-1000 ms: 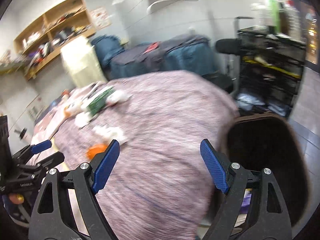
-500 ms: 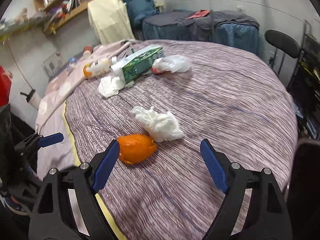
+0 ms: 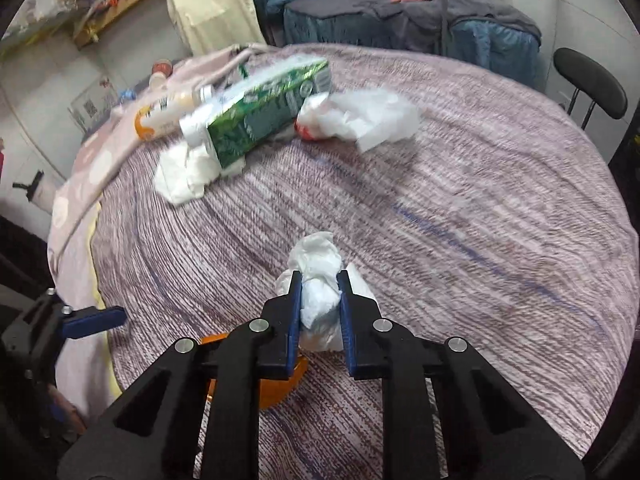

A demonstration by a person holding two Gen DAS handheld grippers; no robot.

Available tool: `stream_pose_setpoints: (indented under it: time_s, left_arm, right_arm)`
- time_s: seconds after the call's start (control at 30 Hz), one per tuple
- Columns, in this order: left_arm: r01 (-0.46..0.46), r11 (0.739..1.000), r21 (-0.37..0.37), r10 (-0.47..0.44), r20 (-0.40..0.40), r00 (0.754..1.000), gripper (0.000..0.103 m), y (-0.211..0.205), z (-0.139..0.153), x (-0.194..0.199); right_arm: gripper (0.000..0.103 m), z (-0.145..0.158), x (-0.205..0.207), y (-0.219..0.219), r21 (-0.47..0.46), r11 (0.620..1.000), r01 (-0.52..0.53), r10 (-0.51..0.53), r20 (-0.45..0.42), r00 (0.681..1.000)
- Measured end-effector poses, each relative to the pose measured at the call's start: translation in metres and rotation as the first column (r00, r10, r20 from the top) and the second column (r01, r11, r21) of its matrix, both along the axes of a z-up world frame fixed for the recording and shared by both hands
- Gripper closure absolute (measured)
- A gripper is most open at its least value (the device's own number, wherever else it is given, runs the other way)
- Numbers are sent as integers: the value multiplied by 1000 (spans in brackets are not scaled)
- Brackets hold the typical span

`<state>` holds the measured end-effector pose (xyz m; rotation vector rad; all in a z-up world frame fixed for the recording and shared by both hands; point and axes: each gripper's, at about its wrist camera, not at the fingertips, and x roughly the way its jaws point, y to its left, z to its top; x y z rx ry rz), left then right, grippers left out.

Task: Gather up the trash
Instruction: 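Grasp the white tissue with the right tool while the left tool grasps the orange peel, then carry the tissue and orange peel to the bin and open the right tool inside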

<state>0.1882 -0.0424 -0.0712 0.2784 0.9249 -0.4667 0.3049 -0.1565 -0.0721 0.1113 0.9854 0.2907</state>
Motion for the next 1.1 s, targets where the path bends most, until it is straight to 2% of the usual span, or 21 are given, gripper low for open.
stream_pose_setpoints:
  time_s: [0.1, 0.2, 0.27, 0.33, 0.5, 0.83, 0.93, 1.0, 1.1]
  left_arm:
    - [32, 999, 34, -32, -17, 999, 7, -14, -5, 9]
    - [68, 995, 69, -65, -45, 997, 14, -28, -11, 18]
    - [90, 991, 94, -83, -70, 994, 24, -35, -17, 21]
    - [99, 988, 117, -87, -103, 991, 45, -39, -24, 24]
    - [77, 992, 98, -67, -99, 993, 57, -32, -24, 19]
    - [2, 1000, -28, -2, 1, 1000, 60, -21, 5, -14]
    - [9, 997, -77, -8, 25, 1000, 60, -24, 18, -25]
    - [23, 995, -93, -19, 44, 999, 60, -38, 23, -15]
    - [48, 990, -130, -40, 65, 997, 60, -56, 34, -23]
  right_arm:
    - [86, 15, -10, -12, 4, 1000, 29, -29, 60, 998]
    - [86, 26, -21, -27, 38, 998, 58, -61, 87, 994]
    - [86, 32, -30, -39, 61, 995, 79, -85, 102, 991]
    - [86, 36, -38, -49, 83, 992, 94, -102, 110, 989]
    - [86, 44, -63, -67, 121, 984, 133, -149, 140, 979]
    - [86, 57, -113, -115, 182, 957, 228, -263, 204, 943]
    - [86, 59, -132, -134, 211, 943, 257, -301, 214, 929]
    - [86, 60, -145, -145, 222, 936, 274, -322, 222, 920]
    - [86, 60, -165, -165, 234, 920, 313, -366, 229, 902]
